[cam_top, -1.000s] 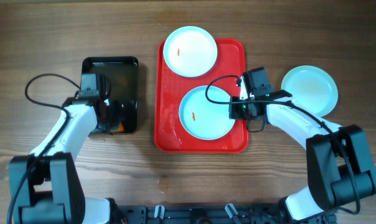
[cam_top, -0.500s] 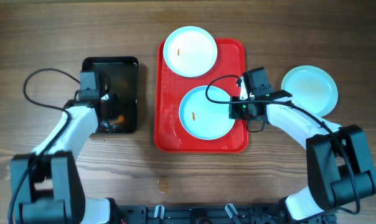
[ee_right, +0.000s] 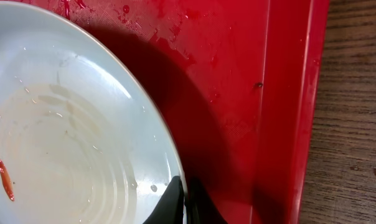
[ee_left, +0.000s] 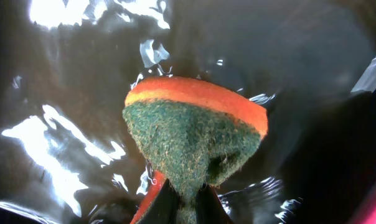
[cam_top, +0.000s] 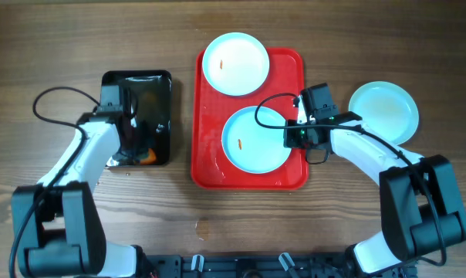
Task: Clean dirty plates on tray and stack at the side
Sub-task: 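Pick up the sponge from the water tray with the left gripper, then scrub the held white plate with the sponge in the left gripper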
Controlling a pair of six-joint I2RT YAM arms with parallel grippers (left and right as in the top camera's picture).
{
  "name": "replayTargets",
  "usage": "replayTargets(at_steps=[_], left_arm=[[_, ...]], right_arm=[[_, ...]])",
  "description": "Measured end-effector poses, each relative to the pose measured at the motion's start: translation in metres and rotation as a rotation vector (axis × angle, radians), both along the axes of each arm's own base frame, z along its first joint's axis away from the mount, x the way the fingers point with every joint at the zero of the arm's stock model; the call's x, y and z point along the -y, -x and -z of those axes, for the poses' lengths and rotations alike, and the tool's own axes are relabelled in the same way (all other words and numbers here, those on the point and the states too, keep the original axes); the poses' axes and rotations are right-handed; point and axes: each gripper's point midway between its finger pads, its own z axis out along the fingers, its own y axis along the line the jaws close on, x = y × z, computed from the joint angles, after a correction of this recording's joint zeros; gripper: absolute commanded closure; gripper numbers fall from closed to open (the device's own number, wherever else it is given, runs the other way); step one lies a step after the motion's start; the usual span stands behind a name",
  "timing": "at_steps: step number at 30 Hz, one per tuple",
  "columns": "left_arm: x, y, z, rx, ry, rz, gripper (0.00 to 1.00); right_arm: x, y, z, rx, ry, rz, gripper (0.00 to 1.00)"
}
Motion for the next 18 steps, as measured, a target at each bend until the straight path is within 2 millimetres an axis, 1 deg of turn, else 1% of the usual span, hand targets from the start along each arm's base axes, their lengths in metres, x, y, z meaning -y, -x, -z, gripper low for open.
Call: replayTargets(at_steps=[1,2,4,6,8,10,11,13,15,18], left_arm=[[0.004,-0.007,-0.014,0.021,0.023,0.005,0.96],[0.007,-0.011,-0.022,0.035,0.04,0.01,0.96],[0.02,-0.026,-0.045,0.094,0.097,0.025,0.96],[0.038,-0.039,-0.064,0.153,0.155,0.049,0.96],[0.058,-0.046,-0.076,0.192,0.209,0.073,0.96],[0.082,-0.049,-0.082,0.217,0.253,0.104,0.96],[0.099,-0.05,-0.084,0.227,0.271,0.134,0.96],[0.125,-0.051,-0.088,0.25,0.289,0.18,0.96],[0.156,-0.047,-0.091,0.266,0.309,0.232,0.96],[0.201,-0.039,-0.087,0.269,0.333,0.293,0.96]], right_arm=[[0.0,0.0,0.0,0.0,0.0,0.0,0.95],[0.0,0.0,0.0,0.0,0.0,0.0,0.95],[0.0,0.0,0.0,0.0,0.0,0.0,0.95],[0.0,0.0,0.0,0.0,0.0,0.0,0.95],[0.0,0.0,0.0,0.0,0.0,0.0,0.95],[0.0,0.0,0.0,0.0,0.0,0.0,0.95],[0.0,0.0,0.0,0.0,0.0,0.0,0.95],[0.0,0.0,0.0,0.0,0.0,0.0,0.95],[0.0,0.0,0.0,0.0,0.0,0.0,0.95],[0.0,0.0,0.0,0.0,0.0,0.0,0.95]])
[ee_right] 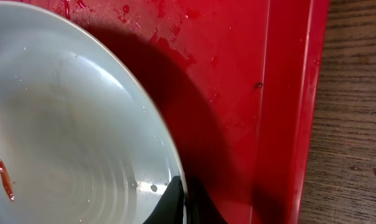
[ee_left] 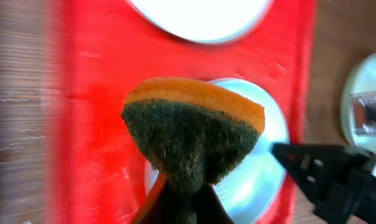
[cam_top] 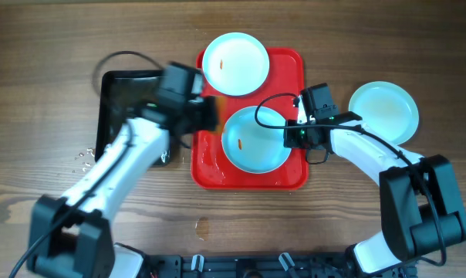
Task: Clean dirty plates on tray and stack at the side
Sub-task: 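Scrub the held white plate with the sponge in the left gripper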
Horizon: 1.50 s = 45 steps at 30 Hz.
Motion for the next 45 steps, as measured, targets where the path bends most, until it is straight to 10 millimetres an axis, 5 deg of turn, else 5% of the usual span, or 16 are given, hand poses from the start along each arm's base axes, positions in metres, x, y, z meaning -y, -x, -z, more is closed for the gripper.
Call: replayTargets(at_steps=[3,6,12,17,26,37,45], left_arm=[[0.045,0.011,0.02,-0.024,0.015,0.056,0.96],[0.065,0.018,0.047,-0.073,0.008,0.059,0.96],[0.076,0.02,0.096,-0.161,-0.013,0.023,0.96],[0.079,0.021,0.1,-0.186,-0.005,0.018,0.96],[0.064,0.027,0.103,-0.244,-0.068,-0.011,0.96],[0.007,0.023,0.104,-0.216,-0.352,-0.093,0.96],[-0.011,0.026,0.091,-0.249,-0.475,-0.098,0.96]], right_arm=[[0.0,0.0,0.0,0.0,0.0,0.0,0.95],[0.0,0.0,0.0,0.0,0.0,0.0,0.95],[0.0,0.0,0.0,-0.001,-0.001,0.003,0.95],[0.0,0.0,0.0,-0.001,-0.001,0.003,0.95],[0.0,0.0,0.0,-0.002,-0.001,0.003,0.95],[-0.009,0.008,0.0,-0.03,-0.041,-0.018,0.96],[-0.021,0.014,-0.002,-0.053,-0.085,-0.035,0.96]])
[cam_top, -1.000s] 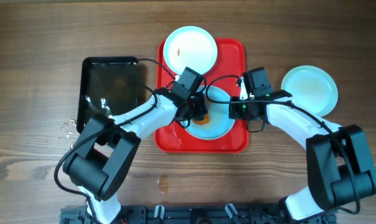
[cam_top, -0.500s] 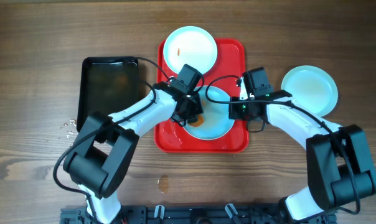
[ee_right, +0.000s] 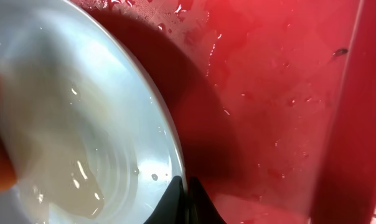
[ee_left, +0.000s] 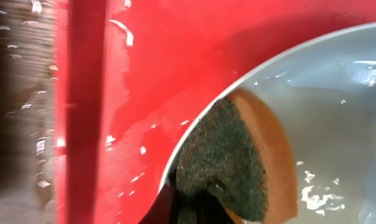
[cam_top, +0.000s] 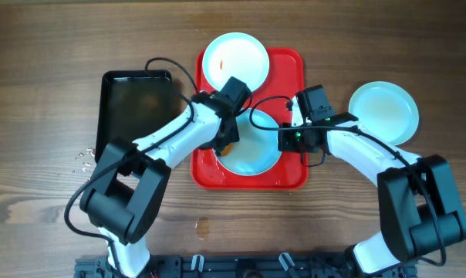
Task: Clean dirty plates on tray and stack at the side
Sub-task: 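Scrub the held white plate with the sponge in the left gripper, then put the sponge back into the black water tray with the left gripper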
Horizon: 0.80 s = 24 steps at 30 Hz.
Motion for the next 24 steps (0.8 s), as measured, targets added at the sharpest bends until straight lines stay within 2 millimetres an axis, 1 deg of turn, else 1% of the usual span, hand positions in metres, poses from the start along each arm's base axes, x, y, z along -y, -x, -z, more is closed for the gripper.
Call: replayTargets(at_steps=[3,5,7,9,12,13,15,18,19,20,21,23,24], left_arm=[[-0.009,-0.002,-0.01,-0.007,-0.046,-0.008,0.96],[-0.014,-0.003,-0.013,-0.005,-0.061,-0.016,0.96],[-0.036,-0.007,-0.021,0.0,-0.109,-0.055,0.96],[-0.051,-0.009,-0.029,0.006,-0.123,-0.088,0.96],[-0.075,-0.014,-0.054,0.049,-0.117,-0.152,0.96],[-0.084,-0.015,-0.065,0.068,-0.112,-0.176,0.96],[-0.101,-0.015,-0.084,0.097,-0.1,-0.211,0.96],[-0.126,-0.018,-0.106,0.141,-0.088,-0.249,0.96],[-0.137,-0.019,-0.111,0.15,-0.09,-0.261,0.96],[-0.144,-0.019,-0.113,0.154,-0.095,-0.267,0.96],[-0.156,-0.02,-0.114,0.152,-0.102,-0.279,0.96],[-0.172,-0.024,-0.112,0.156,-0.112,-0.298,0.96],[-0.184,-0.026,-0.106,0.16,-0.118,-0.309,0.96]], right_arm=[[0.0,0.002,0.0,-0.011,-0.001,0.01,0.96],[0.002,0.002,0.001,-0.015,0.003,0.015,0.96],[0.007,0.002,0.002,-0.019,0.021,0.027,0.96],[0.01,0.002,0.003,-0.02,0.028,0.035,0.96],[0.011,0.001,0.003,-0.018,0.032,0.037,0.94],[0.011,0.001,0.003,-0.015,0.034,0.033,0.9],[0.013,-0.001,0.003,-0.004,0.046,0.023,0.87],[0.015,-0.001,0.004,0.012,0.065,-0.009,0.85],[0.015,-0.001,0.004,0.017,0.068,-0.024,0.86],[0.015,-0.001,0.004,0.02,0.069,-0.032,0.89],[0.015,-0.002,0.004,0.024,0.072,-0.042,0.96],[0.015,-0.002,0.003,0.032,0.077,-0.059,0.96],[0.014,-0.003,0.003,0.037,0.075,-0.06,0.96]])
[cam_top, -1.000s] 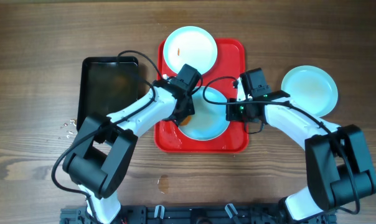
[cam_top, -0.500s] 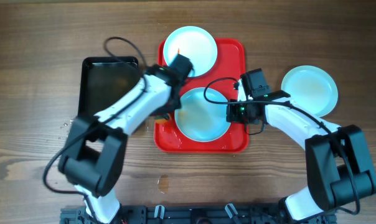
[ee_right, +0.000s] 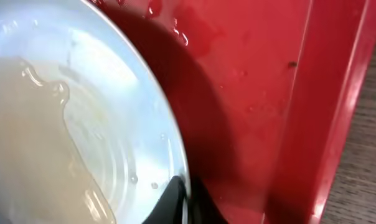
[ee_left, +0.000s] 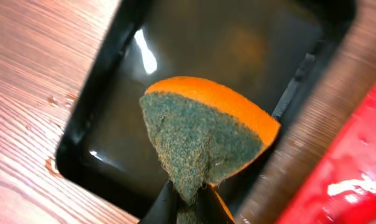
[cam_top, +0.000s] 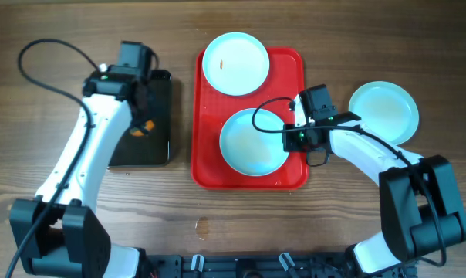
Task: Clean dirty plates on tray and stack at the side
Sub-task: 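Put the sponge back into the black water tray with the left gripper, then lift the plate with the right gripper and stack it on the cleaned plate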
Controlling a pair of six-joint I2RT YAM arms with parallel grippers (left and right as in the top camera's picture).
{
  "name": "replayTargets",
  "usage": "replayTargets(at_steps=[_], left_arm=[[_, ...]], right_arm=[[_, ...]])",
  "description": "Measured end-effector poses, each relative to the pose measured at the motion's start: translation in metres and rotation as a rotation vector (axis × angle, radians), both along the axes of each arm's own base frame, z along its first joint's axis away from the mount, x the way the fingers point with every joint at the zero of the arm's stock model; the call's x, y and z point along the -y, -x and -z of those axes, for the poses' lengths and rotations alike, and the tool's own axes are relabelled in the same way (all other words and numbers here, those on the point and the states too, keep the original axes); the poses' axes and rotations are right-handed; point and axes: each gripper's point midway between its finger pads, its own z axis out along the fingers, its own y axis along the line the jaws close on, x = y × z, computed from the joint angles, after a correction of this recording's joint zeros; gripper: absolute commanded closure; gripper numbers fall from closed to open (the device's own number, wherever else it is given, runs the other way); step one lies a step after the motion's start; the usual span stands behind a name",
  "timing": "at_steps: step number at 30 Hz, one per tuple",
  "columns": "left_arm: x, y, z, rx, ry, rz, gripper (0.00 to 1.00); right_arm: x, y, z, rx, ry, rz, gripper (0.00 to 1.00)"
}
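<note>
My left gripper (ee_left: 188, 200) is shut on an orange and green sponge (ee_left: 203, 134), held over the black basin (cam_top: 152, 150) left of the red tray (cam_top: 210, 166). The near pale-blue plate (cam_top: 254, 141) lies wet on the tray with no streak showing. My right gripper (ee_right: 185, 194) is shut on its right rim. In the right wrist view, cloudy water covers that plate (ee_right: 82, 124). A white plate (cam_top: 234, 52) with a small orange smear sits at the tray's far end. Another pale plate (cam_top: 383, 112) rests on the table to the right.
The black basin (ee_left: 107, 118) holds dark water, with wet wood beside its rim. The red tray floor (ee_right: 256, 93) is wet and has a raised right wall. Cables trail from both arms over the table.
My left gripper was pressing the sponge on the near plate's left side. It now holds the sponge over the black basin. My right gripper still pinches the plate's rim.
First the sponge was in the basin water and the near plate bore a red streak, its rim in my right gripper. Then the sponge was over the red tray, then on the plate. Now it is back over the basin and the streak no longer shows.
</note>
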Motion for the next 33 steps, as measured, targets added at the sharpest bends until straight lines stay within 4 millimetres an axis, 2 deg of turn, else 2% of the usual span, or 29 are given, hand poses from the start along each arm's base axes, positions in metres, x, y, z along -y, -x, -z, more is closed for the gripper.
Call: replayTargets(at_steps=[2,4,7,11,12,14,15,16,23,33], left_arm=[[-0.008,-0.003,0.01,0.012,0.0,0.0,0.96],[-0.016,-0.004,0.031,0.021,0.009,0.008,0.96],[-0.021,0.011,0.061,-0.021,0.017,0.025,0.96],[-0.019,0.029,0.086,-0.072,0.027,0.058,0.8],[-0.019,0.031,0.088,-0.076,0.029,0.061,0.74],[-0.019,0.03,0.088,-0.073,0.03,0.066,0.47],[-0.019,0.03,0.088,-0.073,0.029,0.074,0.26],[-0.018,0.03,0.088,-0.074,0.03,0.079,0.0],[-0.018,0.03,0.089,-0.074,0.035,0.077,0.0],[-0.018,0.03,0.089,-0.074,0.035,0.077,0.0]], right_arm=[[0.002,0.001,-0.001,-0.012,0.011,-0.001,0.96],[0.006,0.004,-0.003,-0.03,0.04,0.003,0.96],[0.016,0.008,-0.013,-0.034,0.109,0.005,0.96],[0.019,-0.007,-0.065,0.142,0.24,-0.024,0.96],[0.016,-0.01,-0.079,0.197,0.262,-0.03,0.96],[0.012,-0.014,-0.111,0.323,0.328,-0.039,0.96],[0.011,-0.014,-0.121,0.366,0.357,-0.044,0.96],[0.009,-0.013,-0.132,0.412,0.391,-0.046,0.96],[-0.003,-0.005,-0.167,0.614,0.641,-0.077,0.96],[-0.013,0.008,-0.21,0.833,0.871,-0.05,0.96]])
